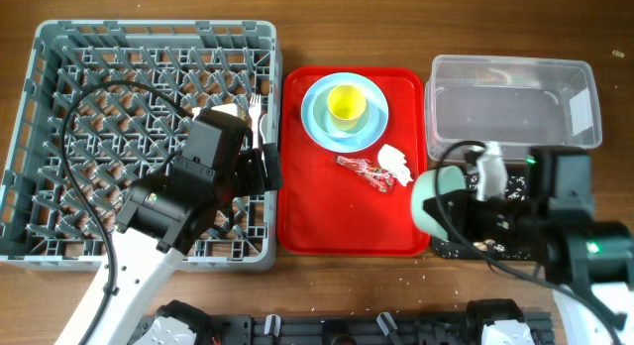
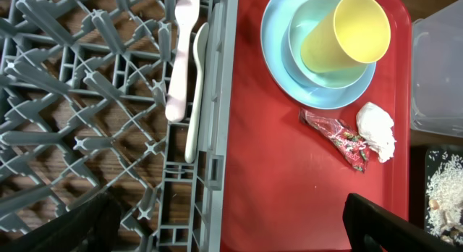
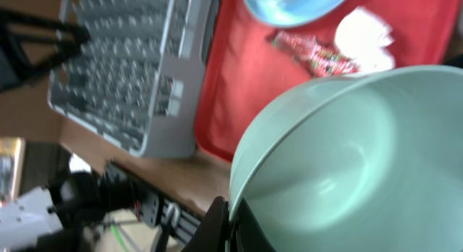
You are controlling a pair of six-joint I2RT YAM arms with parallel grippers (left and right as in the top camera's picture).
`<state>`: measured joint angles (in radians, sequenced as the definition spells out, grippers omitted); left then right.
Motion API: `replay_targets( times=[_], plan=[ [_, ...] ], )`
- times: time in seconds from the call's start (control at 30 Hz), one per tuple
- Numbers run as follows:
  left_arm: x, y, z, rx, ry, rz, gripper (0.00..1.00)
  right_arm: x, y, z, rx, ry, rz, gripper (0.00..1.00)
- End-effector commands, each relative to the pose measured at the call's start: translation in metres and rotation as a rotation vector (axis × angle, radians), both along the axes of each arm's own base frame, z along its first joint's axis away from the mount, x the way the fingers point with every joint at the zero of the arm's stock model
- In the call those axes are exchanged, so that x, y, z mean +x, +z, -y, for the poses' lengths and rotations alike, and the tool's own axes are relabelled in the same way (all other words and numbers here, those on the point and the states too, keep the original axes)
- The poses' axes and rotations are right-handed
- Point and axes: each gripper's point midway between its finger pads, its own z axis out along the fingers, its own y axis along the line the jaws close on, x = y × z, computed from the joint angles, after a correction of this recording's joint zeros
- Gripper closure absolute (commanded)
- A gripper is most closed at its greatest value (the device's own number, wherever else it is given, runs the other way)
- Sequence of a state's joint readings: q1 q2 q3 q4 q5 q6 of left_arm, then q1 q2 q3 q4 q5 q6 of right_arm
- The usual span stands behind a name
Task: Sort waste into correct bins and load items into the dishwasher rack
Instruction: 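Bring the empty bowl back and set it on the red tray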
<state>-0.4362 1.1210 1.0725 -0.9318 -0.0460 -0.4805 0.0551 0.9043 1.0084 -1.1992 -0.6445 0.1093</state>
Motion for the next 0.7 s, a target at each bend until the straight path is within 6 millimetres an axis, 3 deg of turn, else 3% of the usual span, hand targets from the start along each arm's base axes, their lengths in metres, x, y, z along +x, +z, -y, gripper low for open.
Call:
replay_targets(
  times=[0.0, 0.23, 0.4, 0.67],
  plan=[
    [0.001, 0.001, 0.001, -0.006, 0.001, 0.002, 0.00, 0.008, -0.017, -0.011, -0.068, -0.002, -0.089, 0.96],
    [0.001, 0.001, 0.001, -0.006, 0.001, 0.001, 0.00, 0.004, -0.059, -0.071, -0.156, 0.202, -0.209, 0.96],
    [0.001, 0.001, 0.001, -0.006, 0.001, 0.001, 0.00, 0.004, -0.097, -0.092, -0.302, 0.214, -0.257, 0.96],
    [0.001, 0.001, 0.001, -0.006, 0.001, 0.002, 0.00, 0.013, -0.130, -0.135, -0.302, 0.284, -0.247, 0.96]
  ],
)
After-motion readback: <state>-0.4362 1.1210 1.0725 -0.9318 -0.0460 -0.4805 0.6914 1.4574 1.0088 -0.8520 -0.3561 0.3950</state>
